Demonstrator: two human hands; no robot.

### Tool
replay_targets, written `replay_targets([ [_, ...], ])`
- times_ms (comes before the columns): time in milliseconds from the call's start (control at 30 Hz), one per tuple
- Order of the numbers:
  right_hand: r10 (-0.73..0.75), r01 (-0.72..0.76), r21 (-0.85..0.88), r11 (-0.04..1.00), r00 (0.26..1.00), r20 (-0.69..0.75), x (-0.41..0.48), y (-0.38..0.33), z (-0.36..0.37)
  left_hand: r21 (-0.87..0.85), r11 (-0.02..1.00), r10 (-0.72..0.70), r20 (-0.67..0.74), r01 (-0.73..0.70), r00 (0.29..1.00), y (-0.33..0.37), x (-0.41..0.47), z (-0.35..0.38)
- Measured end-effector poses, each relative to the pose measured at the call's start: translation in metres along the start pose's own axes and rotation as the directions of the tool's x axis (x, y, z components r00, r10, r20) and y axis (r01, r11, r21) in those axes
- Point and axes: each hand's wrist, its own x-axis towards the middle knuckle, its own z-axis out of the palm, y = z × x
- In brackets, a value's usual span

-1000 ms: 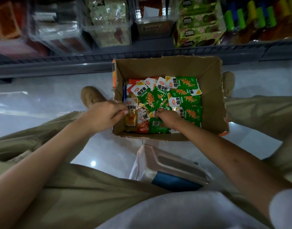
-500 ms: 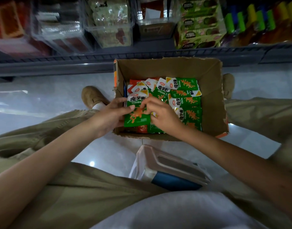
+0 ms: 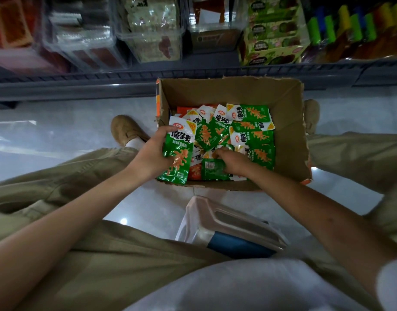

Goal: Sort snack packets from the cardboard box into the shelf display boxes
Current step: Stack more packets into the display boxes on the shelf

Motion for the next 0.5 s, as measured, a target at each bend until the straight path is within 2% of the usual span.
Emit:
replay_targets([
  [67, 0.021, -0.022, -0.019, 1.000, 0.998, -0.051, 0.004, -0.003, 0.004, 0.034, 0.999, 0.023, -0.002, -0.023, 1.000, -0.002, 0.001, -0.001],
  [200, 0.026, -0.021, -0.157, 0.987, 0.999, 0.029, 0.003, -0.010, -0.006, 0.076, 0.997, 0.015, -0.018, -0.014, 1.000, -0.003, 0.001, -0.002],
  [233, 0.016, -0.016, -0.140, 0.990, 1.000, -0.001, -0.001, -0.011, -0.011, 0.078, 0.997, 0.010, -0.017, -0.008, 1.000, -0.004, 0.002, -0.002],
  [300, -0.014, 0.010, -0.026, 1.000, 0.986, -0.164, -0.012, -0.014, -0.022, 0.086, 0.996, 0.000, -0.011, 0.001, 1.000, -0.005, 0.003, -0.002],
  [400, -0.073, 0.139, 0.104, 0.985, 0.877, -0.475, -0.033, -0.026, -0.042, 0.119, 0.993, -0.003, -0.033, 0.007, 0.999, -0.003, 0.005, 0.000],
  [500, -0.125, 0.308, 0.139, 0.941, 0.699, -0.704, -0.053, -0.049, -0.072, 0.005, 0.999, -0.039, -0.041, 0.039, 0.998, 0.008, 0.010, 0.002],
])
